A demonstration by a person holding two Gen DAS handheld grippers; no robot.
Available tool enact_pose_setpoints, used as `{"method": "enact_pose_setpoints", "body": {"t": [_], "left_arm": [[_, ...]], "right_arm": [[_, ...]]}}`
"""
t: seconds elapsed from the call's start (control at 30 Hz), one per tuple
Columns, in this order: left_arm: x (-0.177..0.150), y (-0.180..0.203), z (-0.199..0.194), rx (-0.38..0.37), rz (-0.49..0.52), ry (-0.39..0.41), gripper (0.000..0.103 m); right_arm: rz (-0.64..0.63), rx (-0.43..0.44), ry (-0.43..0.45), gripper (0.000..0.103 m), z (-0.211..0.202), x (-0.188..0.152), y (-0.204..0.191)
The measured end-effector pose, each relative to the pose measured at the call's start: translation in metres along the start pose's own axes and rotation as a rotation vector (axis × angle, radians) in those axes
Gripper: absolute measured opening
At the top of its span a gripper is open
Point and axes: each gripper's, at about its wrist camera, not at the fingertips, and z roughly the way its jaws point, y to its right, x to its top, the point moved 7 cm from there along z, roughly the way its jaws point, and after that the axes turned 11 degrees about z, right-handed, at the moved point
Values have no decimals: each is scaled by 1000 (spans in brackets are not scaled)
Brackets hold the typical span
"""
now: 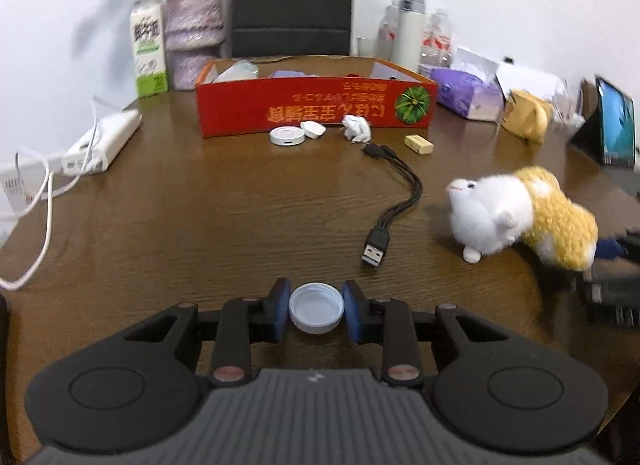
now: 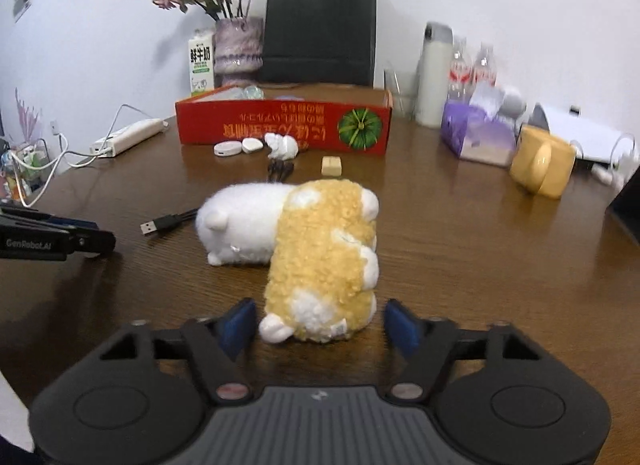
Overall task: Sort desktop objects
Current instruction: 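Carry the plush toy and white cap into the box and release both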
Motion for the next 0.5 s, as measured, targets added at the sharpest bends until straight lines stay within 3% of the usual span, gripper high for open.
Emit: {"method": "enact_pose_setpoints", "body": {"t": [0.07,0.1,0.2,0.33,0.37,0.43,0.5], "left_arm": [[1,4,1,4,25,1,41],[0,4,1,2,26,-4,55],[-1,1,1,-10,14,-11,56],[-2,-1,2,-17,15,-3,54],[-2,-1,3,-10,23,-1,51],[0,0,3,-17,34,4,34],[1,2,4,-29,43,6,29]], "right_arm": [[13,-22,2,49,0,4,2],[13,-18,11,48,-2,7,2],[13,33,54,48,-16,26,1],[107,100,89,48,-18,61,6],[111,92,82,48,-10,68,6],[88,50,74,52,11,80,4],[102,29,40,59,35,90,3]]}}
